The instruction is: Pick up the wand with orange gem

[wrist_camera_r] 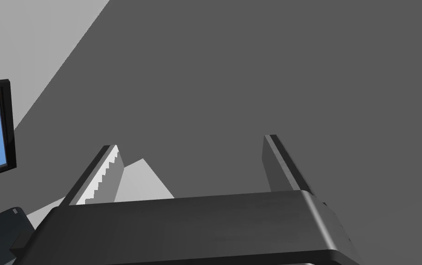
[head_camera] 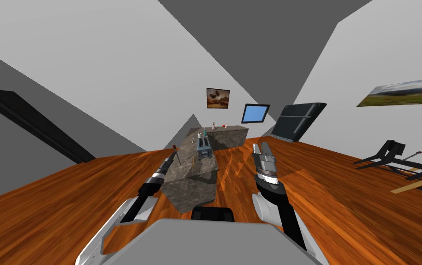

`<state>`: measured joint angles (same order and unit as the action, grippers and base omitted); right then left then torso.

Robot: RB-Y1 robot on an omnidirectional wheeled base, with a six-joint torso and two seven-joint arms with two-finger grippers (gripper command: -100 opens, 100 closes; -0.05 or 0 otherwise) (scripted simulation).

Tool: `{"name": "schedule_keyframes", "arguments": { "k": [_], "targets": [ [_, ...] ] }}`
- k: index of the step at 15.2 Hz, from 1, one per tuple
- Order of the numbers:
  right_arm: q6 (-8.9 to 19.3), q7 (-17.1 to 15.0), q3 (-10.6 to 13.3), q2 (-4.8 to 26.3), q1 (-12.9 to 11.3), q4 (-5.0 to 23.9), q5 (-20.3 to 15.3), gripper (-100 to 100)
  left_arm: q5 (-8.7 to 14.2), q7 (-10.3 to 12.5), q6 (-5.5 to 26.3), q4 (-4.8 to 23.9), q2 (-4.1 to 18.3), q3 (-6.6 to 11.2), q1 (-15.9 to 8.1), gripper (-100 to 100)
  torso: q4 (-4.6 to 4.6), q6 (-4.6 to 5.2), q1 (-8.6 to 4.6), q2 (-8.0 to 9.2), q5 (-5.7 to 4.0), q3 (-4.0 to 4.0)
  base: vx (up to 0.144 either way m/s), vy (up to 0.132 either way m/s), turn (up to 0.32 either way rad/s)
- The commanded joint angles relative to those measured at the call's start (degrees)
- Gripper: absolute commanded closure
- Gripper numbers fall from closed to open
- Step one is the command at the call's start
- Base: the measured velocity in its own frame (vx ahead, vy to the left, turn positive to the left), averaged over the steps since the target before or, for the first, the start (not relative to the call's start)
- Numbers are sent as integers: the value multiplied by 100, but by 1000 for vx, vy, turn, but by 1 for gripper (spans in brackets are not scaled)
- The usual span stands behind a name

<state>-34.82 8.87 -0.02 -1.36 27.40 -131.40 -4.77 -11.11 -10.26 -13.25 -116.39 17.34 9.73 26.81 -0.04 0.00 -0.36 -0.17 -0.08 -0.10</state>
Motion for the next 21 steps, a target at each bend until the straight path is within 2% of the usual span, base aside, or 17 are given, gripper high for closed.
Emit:
{"name": "schedule_keyframes", "arguments": {
  "k": [1, 15, 18, 19, 20, 21],
  "targets": [
    [0, 0, 0, 0, 0, 0, 0, 0, -160, -169, 107, 195, 142, 72, -48, -100, 0, 0, 0, 0, 0, 0, 33, -86, -10],
    [0, 0, 0, 0, 0, 0, 0, 0, -1384, -1381, 887, 1606, 1286, 569, -322, -100, 1, 0, -6, 3, -1, 2, 39, -97, -6],
    [0, 0, 0, 0, 0, 0, 0, 0, -1581, -1576, 1014, 1842, 1470, 648, -368, -100, 2, -1, 3, 6, -1, 4, 23, -72, 31],
    [0, 0, 0, 0, 0, 0, 0, 0, -1505, -1491, 953, 1738, 1375, 611, -350, -100, 2, 0, 7, 8, 1, 4, 8, -34, 9],
    [0, 0, 0, 0, 0, 0, 0, 0, -1525, -1522, 969, 1762, 1383, 616, -358, -100, 3, 0, 15, 11, 2, 6, 3, -14, 3],
    [0, 0, -1, 1, 0, 0, 0, 0, -1524, -1524, 970, 1761, 1382, 616, -357, 100, 3, 0, 22, 13, 4, 8, 2, -7, 1]
  ]
}}
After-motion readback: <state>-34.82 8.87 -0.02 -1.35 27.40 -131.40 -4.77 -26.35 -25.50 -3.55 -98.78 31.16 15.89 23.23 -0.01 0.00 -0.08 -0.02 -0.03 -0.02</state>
